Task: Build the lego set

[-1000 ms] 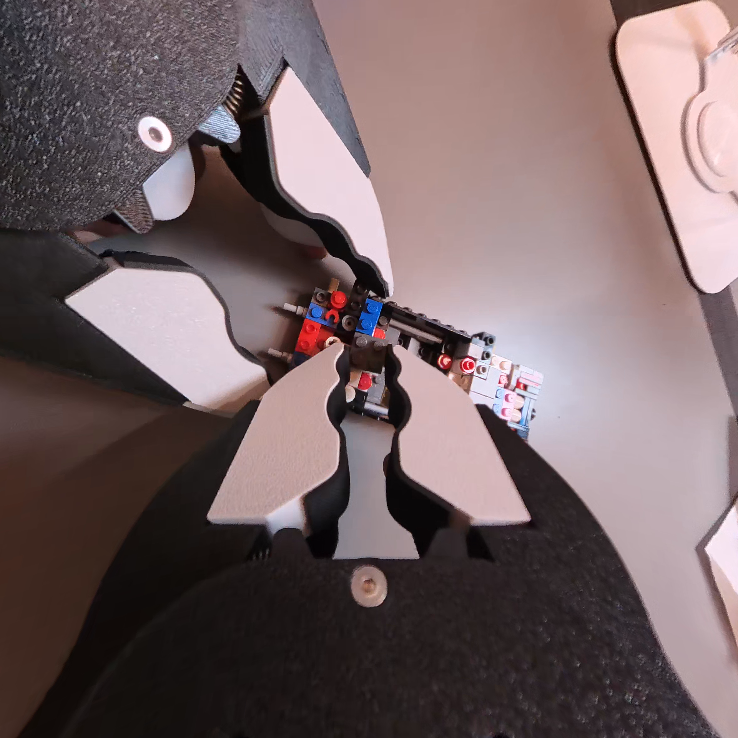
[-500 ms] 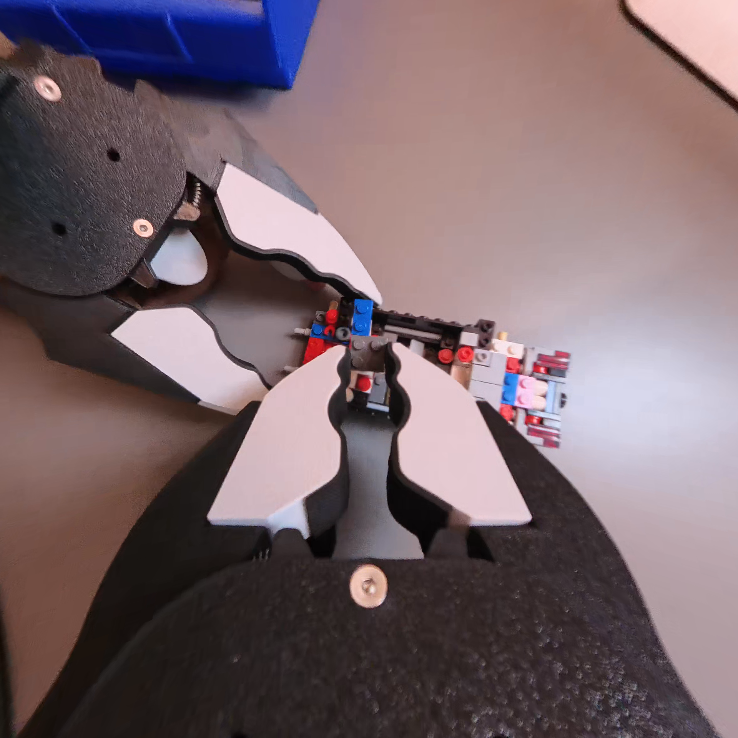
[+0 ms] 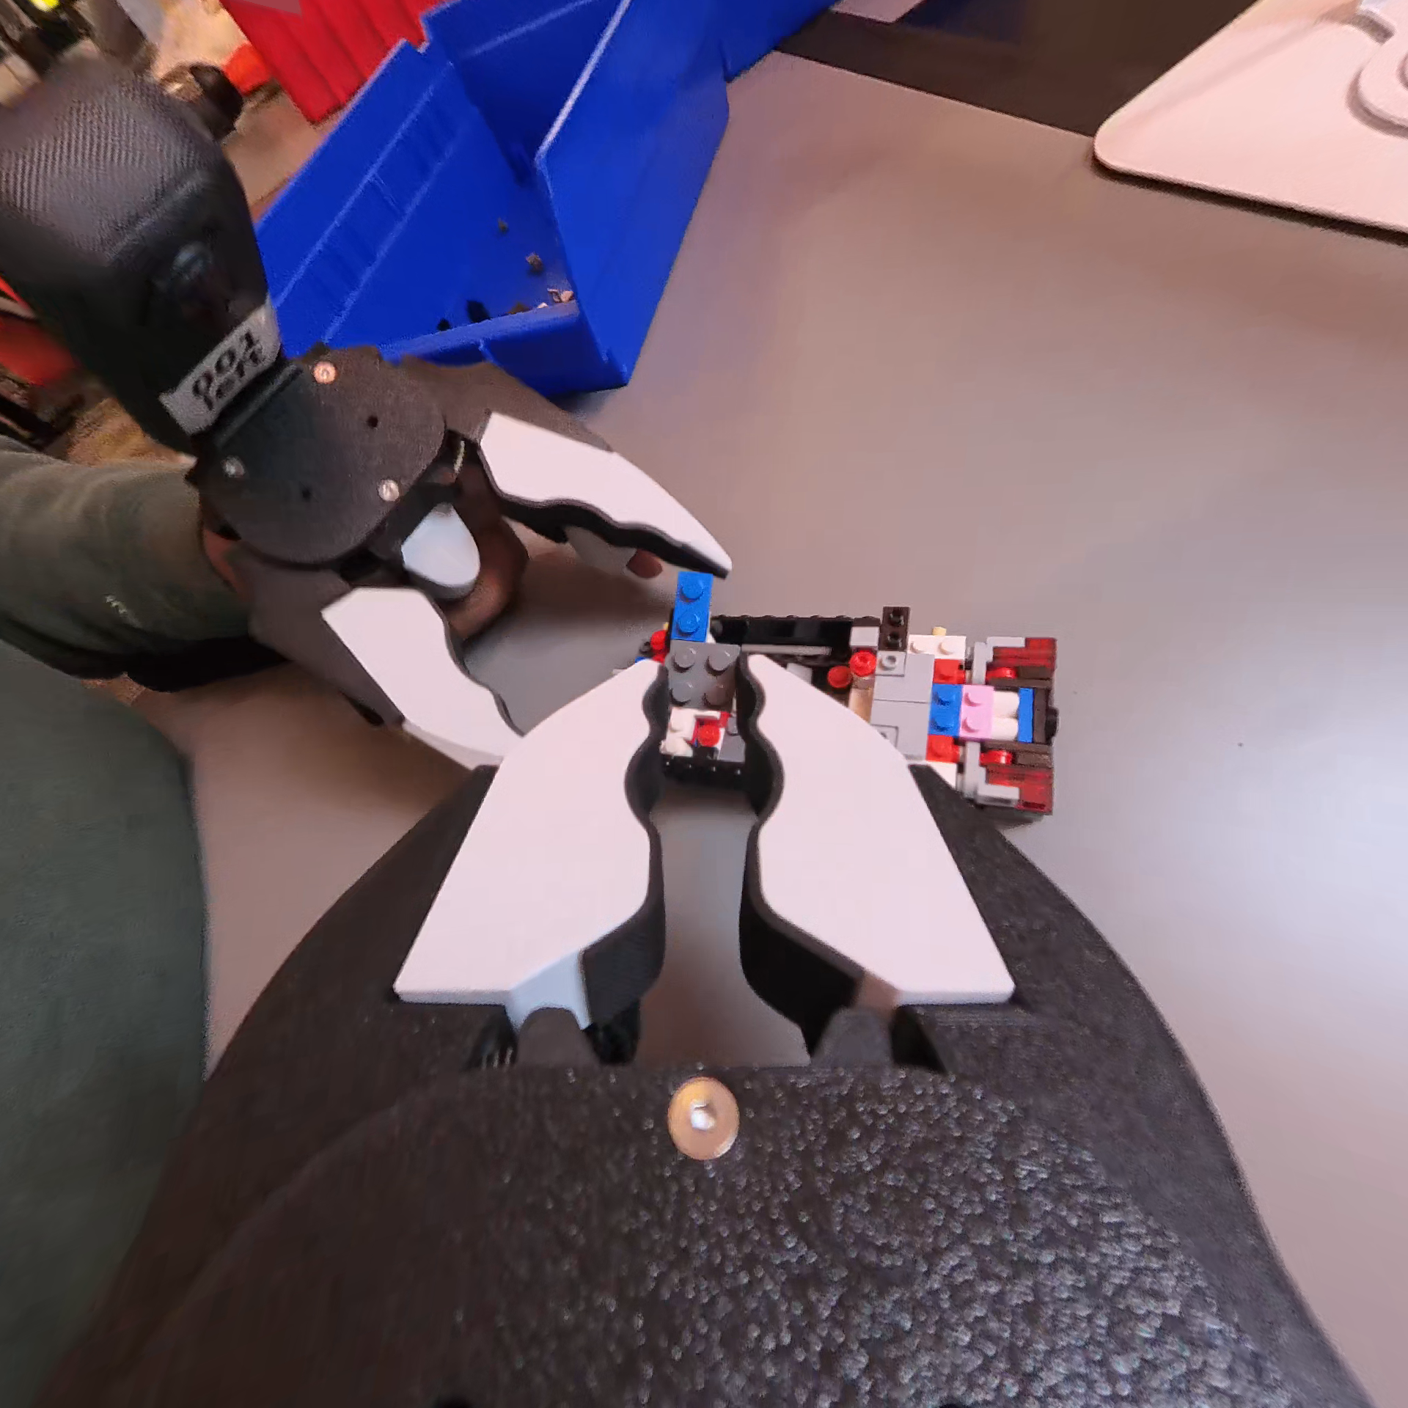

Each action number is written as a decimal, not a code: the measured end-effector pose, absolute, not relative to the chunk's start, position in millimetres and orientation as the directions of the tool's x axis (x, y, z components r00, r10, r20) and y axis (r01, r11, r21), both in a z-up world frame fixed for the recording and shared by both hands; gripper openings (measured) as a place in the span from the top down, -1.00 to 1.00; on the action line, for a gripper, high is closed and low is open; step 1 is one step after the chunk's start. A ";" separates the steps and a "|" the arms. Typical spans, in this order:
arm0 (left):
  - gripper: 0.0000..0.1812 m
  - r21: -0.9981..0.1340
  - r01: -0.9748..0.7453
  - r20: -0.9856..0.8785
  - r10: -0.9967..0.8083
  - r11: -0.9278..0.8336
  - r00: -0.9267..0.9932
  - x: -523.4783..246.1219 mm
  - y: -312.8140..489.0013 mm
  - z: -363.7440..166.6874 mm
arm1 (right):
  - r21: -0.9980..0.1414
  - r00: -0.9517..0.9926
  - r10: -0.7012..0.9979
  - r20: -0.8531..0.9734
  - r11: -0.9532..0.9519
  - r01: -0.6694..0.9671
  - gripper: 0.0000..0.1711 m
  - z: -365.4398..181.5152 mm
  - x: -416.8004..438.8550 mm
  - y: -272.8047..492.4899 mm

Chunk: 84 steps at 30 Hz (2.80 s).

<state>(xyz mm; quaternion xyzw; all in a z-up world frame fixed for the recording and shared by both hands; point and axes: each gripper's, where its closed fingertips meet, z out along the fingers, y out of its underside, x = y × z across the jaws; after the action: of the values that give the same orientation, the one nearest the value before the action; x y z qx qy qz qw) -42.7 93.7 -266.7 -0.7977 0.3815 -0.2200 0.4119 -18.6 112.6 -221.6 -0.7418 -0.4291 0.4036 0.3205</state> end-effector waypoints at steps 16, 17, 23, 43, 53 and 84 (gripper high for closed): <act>0.73 -0.861 0.073 0.491 -0.787 -0.503 0.372 -45.0 80.9 -192.8 | -0.802 0.155 0.865 0.477 0.356 0.480 0.81 -204.0 -44.0 91.1; 0.79 -0.862 0.075 0.491 -0.792 -0.501 0.364 -44.2 79.8 -191.3 | -0.773 0.148 0.838 0.525 0.397 0.494 0.81 -203.7 -44.7 91.0; 0.94 -0.932 -0.037 0.303 -0.833 -0.360 0.462 -47.3 81.3 -193.4 | -0.627 0.157 0.672 0.724 0.545 0.557 0.81 -200.5 -46.2 92.2; 0.94 -0.940 -0.239 -0.177 -0.248 -0.245 0.952 -251.7 135.4 -144.2 | -0.881 0.429 0.803 0.413 0.232 0.413 0.80 -178.9 -10.8 135.9; 0.87 -0.826 -0.235 -0.194 -0.133 -0.513 0.972 -301.4 133.6 -198.9 | -0.893 0.429 0.819 0.382 0.208 0.399 0.80 -184.6 -10.4 135.5; 0.86 -0.930 -0.014 0.321 -0.830 -0.367 0.456 -39.3 84.5 -181.0 | -0.834 0.250 0.827 0.504 0.392 0.388 0.81 -186.8 -45.2 85.9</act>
<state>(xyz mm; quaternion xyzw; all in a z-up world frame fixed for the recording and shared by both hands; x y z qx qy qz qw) -39.3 84.5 -181.0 -0.7074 0.2984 -0.4280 0.4769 -45.2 85.9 -186.8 -0.5197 -0.5842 0.1842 0.5956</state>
